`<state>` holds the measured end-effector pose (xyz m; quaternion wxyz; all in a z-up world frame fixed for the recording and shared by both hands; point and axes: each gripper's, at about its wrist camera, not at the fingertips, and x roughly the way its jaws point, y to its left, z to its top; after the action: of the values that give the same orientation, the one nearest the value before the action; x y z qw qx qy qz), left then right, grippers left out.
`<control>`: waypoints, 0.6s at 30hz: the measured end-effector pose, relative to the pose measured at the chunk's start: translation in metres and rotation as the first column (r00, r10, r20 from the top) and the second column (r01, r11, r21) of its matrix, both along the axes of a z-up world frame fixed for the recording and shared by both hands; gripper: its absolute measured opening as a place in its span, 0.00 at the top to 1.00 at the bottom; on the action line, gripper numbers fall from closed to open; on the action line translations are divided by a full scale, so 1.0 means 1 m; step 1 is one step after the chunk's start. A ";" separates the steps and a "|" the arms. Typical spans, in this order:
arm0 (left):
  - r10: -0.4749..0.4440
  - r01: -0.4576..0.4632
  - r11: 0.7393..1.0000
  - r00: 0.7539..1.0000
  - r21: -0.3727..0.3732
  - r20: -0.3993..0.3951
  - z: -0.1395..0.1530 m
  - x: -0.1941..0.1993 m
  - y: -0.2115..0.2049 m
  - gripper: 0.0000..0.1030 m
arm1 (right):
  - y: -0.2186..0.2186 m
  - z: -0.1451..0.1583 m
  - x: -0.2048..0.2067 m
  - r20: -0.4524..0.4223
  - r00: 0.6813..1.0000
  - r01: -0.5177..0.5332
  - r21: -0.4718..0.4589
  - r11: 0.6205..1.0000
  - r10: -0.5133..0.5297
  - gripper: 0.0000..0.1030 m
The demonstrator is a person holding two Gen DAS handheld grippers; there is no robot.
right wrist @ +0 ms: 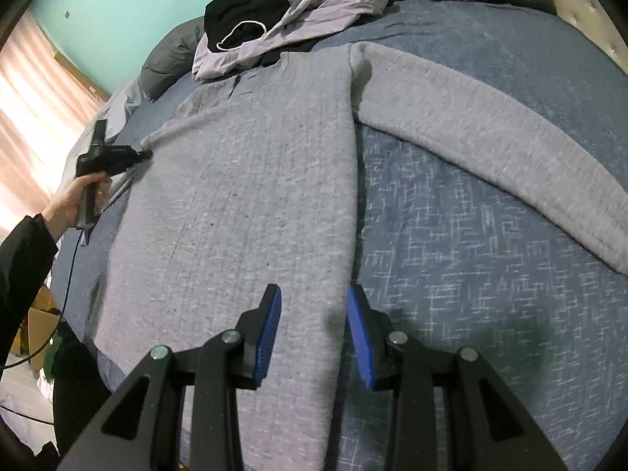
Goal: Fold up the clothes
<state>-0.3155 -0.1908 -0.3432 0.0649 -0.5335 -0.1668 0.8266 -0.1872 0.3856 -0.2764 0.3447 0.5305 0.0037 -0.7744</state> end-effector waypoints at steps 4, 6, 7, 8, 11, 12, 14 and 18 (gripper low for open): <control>-0.014 0.014 0.999 1.000 -0.029 0.001 -0.002 0.012 0.000 0.71 | -0.002 0.004 0.005 -0.010 1.000 -0.021 0.021 1.000 0.021 0.66; -0.023 0.023 0.999 1.000 -0.036 -0.006 0.006 0.023 -0.004 0.67 | 0.001 0.007 0.005 -0.008 1.000 -0.013 0.023 1.000 0.013 0.66; -0.031 0.031 0.999 1.000 -0.041 -0.006 0.010 0.029 -0.006 0.67 | 0.001 0.008 0.004 -0.001 1.000 -0.006 0.018 1.000 0.006 0.66; -0.046 0.046 0.998 0.999 -0.049 0.001 0.013 0.036 -0.006 0.67 | 0.003 0.009 0.004 0.007 1.000 0.002 0.009 1.000 -0.002 0.66; -0.091 0.091 0.995 0.996 -0.046 0.015 0.020 0.063 -0.009 0.66 | 0.008 0.009 0.004 0.026 0.999 0.023 -0.002 1.000 -0.023 0.66; -0.102 0.102 0.994 0.995 -0.035 0.019 0.021 0.074 -0.012 0.66 | 0.009 0.009 0.005 0.030 0.999 0.029 0.002 1.000 -0.029 0.65; -0.126 0.126 0.992 0.992 -0.011 0.026 0.024 0.096 -0.016 0.66 | 0.013 0.008 0.009 0.041 0.998 0.041 0.011 0.999 -0.041 0.61; -0.175 0.174 0.984 0.982 0.027 0.064 0.025 0.143 -0.016 0.63 | 0.020 0.000 0.018 0.075 0.996 0.045 0.048 0.998 -0.049 0.57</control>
<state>-0.1722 -0.2063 -0.3177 0.1374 -0.5725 -0.1304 0.7978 -0.1687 0.4058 -0.2761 0.3141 0.5675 -0.0040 -0.7611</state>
